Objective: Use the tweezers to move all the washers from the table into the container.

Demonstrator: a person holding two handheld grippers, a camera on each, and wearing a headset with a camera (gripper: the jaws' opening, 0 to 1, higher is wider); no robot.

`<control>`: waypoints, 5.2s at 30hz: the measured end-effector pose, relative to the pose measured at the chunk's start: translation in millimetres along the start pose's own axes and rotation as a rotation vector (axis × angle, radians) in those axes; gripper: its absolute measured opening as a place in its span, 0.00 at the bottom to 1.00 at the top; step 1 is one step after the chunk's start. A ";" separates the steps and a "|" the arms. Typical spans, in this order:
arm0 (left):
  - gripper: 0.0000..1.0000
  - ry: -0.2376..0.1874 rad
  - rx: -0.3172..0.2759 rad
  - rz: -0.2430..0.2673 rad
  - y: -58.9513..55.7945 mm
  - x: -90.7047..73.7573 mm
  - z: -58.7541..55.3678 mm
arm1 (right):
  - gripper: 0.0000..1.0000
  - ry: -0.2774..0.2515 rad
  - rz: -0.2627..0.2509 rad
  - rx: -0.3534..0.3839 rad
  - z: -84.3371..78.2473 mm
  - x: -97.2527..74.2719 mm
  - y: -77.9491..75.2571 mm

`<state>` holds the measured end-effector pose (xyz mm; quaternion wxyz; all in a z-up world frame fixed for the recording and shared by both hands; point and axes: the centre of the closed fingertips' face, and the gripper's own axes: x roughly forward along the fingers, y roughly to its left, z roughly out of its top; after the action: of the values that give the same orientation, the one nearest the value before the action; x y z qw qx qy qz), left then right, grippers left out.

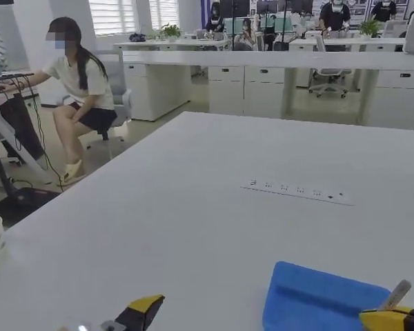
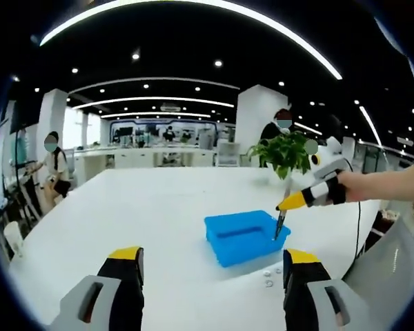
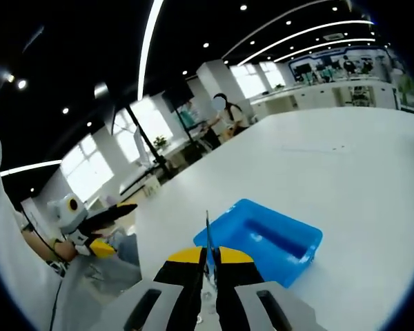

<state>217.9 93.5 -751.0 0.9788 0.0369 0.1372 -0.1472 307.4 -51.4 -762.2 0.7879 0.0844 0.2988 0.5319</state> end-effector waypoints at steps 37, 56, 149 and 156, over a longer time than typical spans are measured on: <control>0.94 -0.028 0.039 0.013 0.5 0.1 4.1 | 0.03 0.085 -0.246 -0.265 -5.6 12.0 -53.4; 0.92 -0.041 0.007 -0.019 -4.3 -0.1 5.2 | 0.03 0.000 -0.126 -0.195 -15.8 -10.4 25.9; 0.83 -0.010 -0.021 -0.062 -10.4 0.3 -2.2 | 0.02 0.072 -0.183 -0.162 -2.8 2.2 14.4; 0.82 0.004 -0.015 -0.066 -11.1 1.1 -4.5 | 0.03 0.094 -0.234 -0.098 0.4 11.9 -19.9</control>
<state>214.5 83.1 -756.0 0.9734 0.0254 0.1415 -0.1784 326.3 -49.1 -775.4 0.8330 -0.0147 0.3166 0.4535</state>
